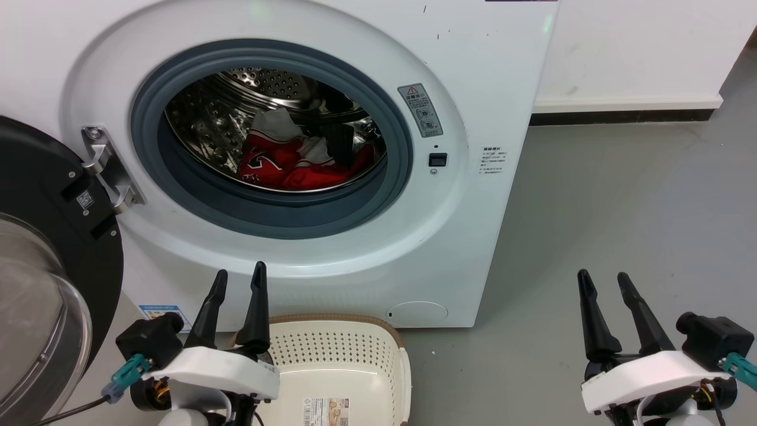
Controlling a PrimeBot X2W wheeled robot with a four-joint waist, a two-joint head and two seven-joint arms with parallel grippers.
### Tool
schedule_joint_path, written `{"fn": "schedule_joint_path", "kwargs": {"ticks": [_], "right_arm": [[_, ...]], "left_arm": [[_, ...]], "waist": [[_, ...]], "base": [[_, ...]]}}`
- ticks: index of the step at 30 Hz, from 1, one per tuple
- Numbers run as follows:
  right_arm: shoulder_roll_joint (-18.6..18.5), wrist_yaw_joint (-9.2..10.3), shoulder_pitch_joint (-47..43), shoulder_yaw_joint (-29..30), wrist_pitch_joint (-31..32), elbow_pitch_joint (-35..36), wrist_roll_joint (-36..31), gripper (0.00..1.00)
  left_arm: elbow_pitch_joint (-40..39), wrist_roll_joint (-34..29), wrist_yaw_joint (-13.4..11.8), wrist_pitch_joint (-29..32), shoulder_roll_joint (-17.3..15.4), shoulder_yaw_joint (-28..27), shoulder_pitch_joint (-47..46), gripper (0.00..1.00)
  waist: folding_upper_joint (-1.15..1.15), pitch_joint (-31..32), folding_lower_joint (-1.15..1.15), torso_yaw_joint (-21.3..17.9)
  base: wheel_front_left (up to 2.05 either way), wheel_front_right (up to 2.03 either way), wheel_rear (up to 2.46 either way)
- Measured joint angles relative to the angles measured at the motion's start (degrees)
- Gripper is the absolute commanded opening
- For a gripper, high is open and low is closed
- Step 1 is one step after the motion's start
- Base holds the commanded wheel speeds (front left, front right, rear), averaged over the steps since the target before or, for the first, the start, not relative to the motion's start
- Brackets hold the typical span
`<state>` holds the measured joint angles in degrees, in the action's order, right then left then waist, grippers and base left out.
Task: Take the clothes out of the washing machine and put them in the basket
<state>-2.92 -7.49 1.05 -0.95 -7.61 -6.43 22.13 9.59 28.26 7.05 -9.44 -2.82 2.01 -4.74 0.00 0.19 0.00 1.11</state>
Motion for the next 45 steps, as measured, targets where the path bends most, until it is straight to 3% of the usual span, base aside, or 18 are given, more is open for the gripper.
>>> {"fn": "schedule_joint_path", "kwargs": {"ticks": [28, 45], "right_arm": [[0.0, -0.01, -1.1, -0.2, -0.5, 0.9, -17.0, 1.0], [0.0, -0.02, -1.4, 0.3, 0.0, 0.9, -25.2, 1.0]], "left_arm": [[0.8, -16.2, -0.5, -3.4, 0.0, -0.3, -0.1, 1.0], [3.7, -22.3, -1.1, -5.3, 0.0, -0.4, -0.1, 1.0]], "waist": [[0.0, 0.4, 0.0, 0.6], [0.0, 1.0, 0.0, 0.5]], "base": [[0.0, 0.0, 0.0], [0.0, 0.0, 0.0]]}}
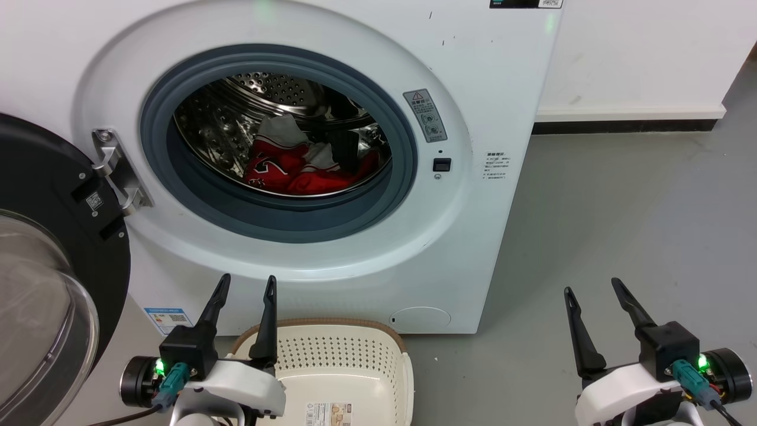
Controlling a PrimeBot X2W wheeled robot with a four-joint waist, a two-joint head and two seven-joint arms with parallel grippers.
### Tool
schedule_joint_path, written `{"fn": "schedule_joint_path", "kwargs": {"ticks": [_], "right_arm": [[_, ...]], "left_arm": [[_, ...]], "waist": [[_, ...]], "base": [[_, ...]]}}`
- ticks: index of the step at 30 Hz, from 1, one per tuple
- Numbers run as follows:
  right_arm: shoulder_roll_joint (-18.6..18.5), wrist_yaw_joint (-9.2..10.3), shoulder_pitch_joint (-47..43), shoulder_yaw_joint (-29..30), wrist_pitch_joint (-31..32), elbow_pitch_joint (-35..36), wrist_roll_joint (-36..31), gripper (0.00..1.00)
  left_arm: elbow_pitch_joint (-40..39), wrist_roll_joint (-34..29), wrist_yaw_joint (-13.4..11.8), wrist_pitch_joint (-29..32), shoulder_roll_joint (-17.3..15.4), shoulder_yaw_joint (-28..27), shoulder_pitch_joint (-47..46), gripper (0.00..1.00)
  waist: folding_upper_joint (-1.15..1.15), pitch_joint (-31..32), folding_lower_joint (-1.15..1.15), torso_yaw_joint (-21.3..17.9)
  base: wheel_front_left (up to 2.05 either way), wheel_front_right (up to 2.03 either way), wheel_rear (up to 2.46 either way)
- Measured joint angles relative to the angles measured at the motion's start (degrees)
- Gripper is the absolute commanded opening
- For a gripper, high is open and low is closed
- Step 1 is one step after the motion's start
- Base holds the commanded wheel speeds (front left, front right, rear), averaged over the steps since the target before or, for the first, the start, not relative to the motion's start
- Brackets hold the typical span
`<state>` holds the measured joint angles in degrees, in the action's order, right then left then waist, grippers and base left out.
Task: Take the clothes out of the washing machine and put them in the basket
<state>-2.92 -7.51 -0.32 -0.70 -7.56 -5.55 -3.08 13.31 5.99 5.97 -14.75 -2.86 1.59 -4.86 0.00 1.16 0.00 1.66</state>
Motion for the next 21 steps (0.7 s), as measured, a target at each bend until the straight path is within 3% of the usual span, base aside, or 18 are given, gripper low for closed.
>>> {"fn": "schedule_joint_path", "kwargs": {"ticks": [21], "right_arm": [[0.0, 0.0, -0.9, 0.3, 2.1, -0.4, -0.7, 1.0]], "left_arm": [[2.5, 0.3, -1.0, -0.3, 0.0, 0.1, -0.1, 1.0]], "waist": [[0.0, 0.0, 0.0, 0.2]], "base": [[0.0, 0.0, 0.0]]}}
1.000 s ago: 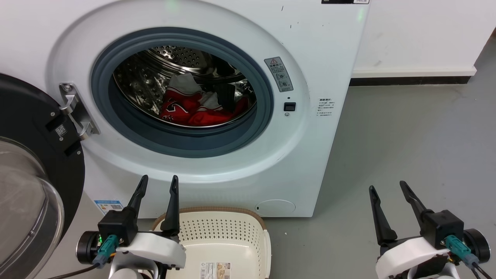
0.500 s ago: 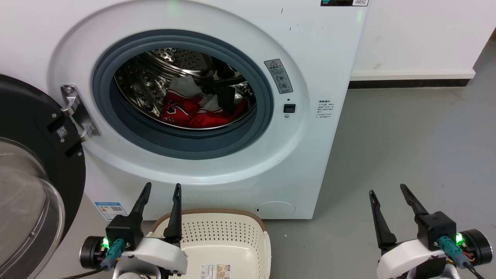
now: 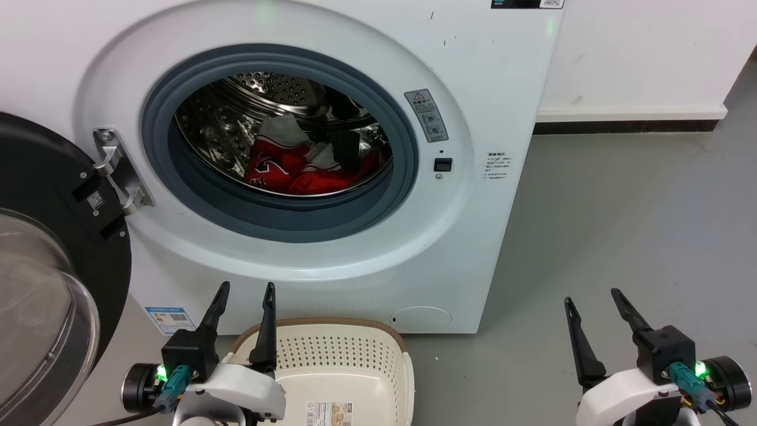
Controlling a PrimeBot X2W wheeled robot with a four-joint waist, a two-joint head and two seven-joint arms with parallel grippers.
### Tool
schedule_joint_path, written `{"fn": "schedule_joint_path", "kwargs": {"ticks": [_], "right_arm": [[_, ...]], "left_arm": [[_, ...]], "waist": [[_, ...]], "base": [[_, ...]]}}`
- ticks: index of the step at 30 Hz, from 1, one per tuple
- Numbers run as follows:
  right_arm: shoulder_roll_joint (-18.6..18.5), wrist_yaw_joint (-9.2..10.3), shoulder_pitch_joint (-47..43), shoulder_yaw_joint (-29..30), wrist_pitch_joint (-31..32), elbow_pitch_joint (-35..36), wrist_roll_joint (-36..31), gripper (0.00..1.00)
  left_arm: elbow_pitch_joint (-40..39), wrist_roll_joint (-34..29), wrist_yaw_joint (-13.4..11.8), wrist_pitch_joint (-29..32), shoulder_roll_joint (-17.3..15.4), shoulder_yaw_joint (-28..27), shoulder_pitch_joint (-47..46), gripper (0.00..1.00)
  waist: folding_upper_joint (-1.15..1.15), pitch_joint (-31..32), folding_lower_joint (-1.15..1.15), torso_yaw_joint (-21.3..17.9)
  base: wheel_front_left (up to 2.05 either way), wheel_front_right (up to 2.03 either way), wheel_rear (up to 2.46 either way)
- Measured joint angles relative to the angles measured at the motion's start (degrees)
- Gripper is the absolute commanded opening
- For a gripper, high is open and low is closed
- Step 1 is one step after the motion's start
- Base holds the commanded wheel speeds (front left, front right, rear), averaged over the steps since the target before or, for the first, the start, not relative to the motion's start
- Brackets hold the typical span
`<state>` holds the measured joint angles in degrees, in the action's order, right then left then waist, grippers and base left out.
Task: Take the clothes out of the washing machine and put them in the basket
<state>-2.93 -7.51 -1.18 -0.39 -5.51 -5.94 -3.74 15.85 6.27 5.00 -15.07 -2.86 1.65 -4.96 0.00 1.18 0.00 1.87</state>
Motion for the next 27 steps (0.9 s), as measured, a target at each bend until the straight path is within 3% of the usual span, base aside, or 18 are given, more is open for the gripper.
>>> {"fn": "schedule_joint_path", "kwargs": {"ticks": [17, 27], "right_arm": [[0.0, 0.0, 0.0, -0.1, 0.6, 0.0, 0.2, 1.0], [0.0, 0.0, 0.2, -1.1, 1.5, 1.5, 0.3, 1.0]], "left_arm": [[0.4, -1.0, -0.4, 0.0, 0.0, -0.7, -0.6, 1.0], [3.3, -1.4, -0.5, 0.0, -0.7, -1.9, -5.6, 1.0]], "waist": [[0.0, -0.6, 0.0, -0.2], [0.0, -2.5, 0.0, -1.4]], "base": [[0.0, 0.0, 0.0], [0.0, 0.0, 0.0]]}}
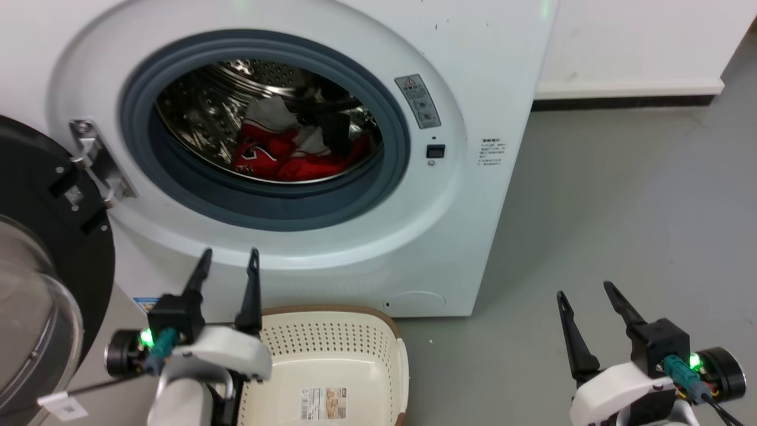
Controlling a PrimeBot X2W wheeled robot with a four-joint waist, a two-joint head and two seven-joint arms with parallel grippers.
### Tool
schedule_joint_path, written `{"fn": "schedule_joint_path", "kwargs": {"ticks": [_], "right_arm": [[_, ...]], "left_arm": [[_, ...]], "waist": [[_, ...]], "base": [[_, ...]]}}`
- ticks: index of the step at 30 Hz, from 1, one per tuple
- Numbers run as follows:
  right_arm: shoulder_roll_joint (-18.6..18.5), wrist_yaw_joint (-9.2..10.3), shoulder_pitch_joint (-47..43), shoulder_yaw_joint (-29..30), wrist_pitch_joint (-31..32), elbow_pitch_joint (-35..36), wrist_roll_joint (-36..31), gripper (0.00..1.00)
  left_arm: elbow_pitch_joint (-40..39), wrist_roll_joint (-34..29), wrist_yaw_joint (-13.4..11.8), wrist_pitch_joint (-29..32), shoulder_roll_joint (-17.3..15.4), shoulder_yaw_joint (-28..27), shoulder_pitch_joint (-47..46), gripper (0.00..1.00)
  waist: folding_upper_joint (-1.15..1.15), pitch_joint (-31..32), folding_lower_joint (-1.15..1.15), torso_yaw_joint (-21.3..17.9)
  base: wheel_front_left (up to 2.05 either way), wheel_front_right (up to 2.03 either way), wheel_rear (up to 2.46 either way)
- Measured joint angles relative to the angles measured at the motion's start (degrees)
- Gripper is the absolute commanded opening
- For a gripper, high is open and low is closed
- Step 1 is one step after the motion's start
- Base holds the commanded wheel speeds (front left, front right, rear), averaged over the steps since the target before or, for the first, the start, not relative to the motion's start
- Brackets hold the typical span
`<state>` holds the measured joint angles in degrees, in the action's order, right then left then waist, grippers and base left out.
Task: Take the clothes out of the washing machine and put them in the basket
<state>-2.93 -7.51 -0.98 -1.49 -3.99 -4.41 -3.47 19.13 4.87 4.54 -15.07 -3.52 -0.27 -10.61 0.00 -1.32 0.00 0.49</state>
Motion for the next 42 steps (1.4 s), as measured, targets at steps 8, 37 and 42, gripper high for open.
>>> {"fn": "schedule_joint_path", "kwargs": {"ticks": [8, 37, 42], "right_arm": [[0.0, 0.0, 2.6, -1.8, 0.3, 2.5, 0.7, 1.0], [-0.1, -0.01, 11.1, -11.2, -5.8, 4.0, 7.8, 1.0], [-0.1, 0.0, 12.0, -13.1, -7.3, 2.6, 9.3, 1.0]], "left_arm": [[3.3, 0.0, 0.4, 0.0, -3.1, -2.0, -9.4, 1.0], [31.8, -0.6, 2.9, 11.1, -26.8, 3.1, -50.3, 1.0], [33.4, 0.4, 2.9, 15.9, -30.2, 8.7, -56.8, 1.0]], "waist": [[0.0, -5.2, 0.0, -2.7], [0.0, -29.7, 0.01, -17.1], [0.0, -33.3, 0.01, -19.7]], "base": [[0.0, 0.0, 0.0], [0.0, 0.0, 0.0], [0.0, 0.0, 0.0]]}}
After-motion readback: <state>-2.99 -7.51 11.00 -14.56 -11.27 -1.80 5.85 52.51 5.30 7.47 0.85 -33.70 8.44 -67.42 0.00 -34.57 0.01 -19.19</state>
